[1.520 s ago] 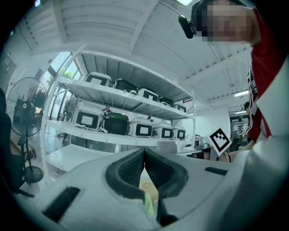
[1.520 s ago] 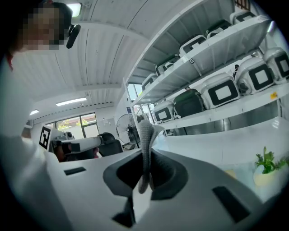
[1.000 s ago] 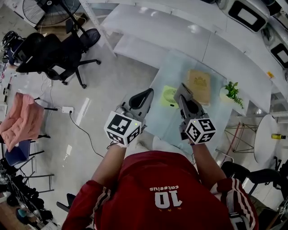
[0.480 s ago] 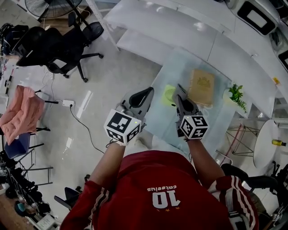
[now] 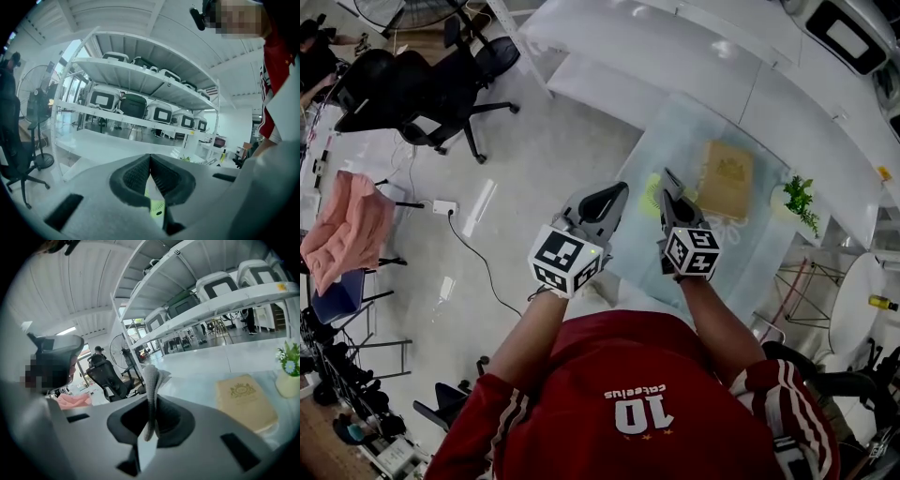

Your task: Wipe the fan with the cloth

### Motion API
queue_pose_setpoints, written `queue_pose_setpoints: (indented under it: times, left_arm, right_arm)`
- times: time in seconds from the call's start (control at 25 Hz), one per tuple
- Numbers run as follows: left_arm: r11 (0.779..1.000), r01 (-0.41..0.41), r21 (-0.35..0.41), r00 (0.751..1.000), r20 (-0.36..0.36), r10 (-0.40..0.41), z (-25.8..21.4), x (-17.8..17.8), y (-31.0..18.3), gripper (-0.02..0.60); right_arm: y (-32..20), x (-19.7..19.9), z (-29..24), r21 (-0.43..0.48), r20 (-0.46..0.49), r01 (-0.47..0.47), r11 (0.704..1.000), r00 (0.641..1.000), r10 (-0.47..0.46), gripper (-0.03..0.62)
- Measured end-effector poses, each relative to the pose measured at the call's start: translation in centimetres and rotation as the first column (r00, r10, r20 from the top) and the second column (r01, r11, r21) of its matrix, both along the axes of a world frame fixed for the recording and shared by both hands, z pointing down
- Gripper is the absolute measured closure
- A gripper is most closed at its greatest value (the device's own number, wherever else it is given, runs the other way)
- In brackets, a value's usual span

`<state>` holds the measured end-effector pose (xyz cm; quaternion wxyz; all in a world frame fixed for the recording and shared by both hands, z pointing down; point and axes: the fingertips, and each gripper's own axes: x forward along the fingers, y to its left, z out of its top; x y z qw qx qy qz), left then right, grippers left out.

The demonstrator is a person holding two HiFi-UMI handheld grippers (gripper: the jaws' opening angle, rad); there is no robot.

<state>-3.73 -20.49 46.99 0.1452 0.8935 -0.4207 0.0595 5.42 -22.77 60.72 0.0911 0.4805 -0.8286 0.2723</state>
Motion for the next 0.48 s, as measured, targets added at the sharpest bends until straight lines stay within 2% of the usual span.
queue_pose_setpoints:
  times: [0.12, 0.2, 0.48]
  left_arm:
    - [0.997, 0.037, -0.070, 0.996, -0.077, -0.043, 1.4, -0.6, -0.6, 0.586]
    - [0.993, 0.058, -0.105, 0.993, -0.101, -0.068, 2.1, -0.9, -1.0, 0.586]
    - [0.988, 0.069, -0.136, 0.996, -0.040, -0.075, 4.5, -1.0, -1.6, 0.583]
  right_arm:
    - [-0.6, -0.4, 0.9, -0.016, 0.005, -0.001, 1.000, 1.000, 0.001, 0.572]
    - [-0.9, -0.6, 1.3, -0.023, 0.010, -0.004, 1.000, 1.000, 0.004, 0.572]
    - [-1.0, -1.9, 3.0, -0.037, 0.013, 0.016, 0.999, 1.000, -0.016, 0.572]
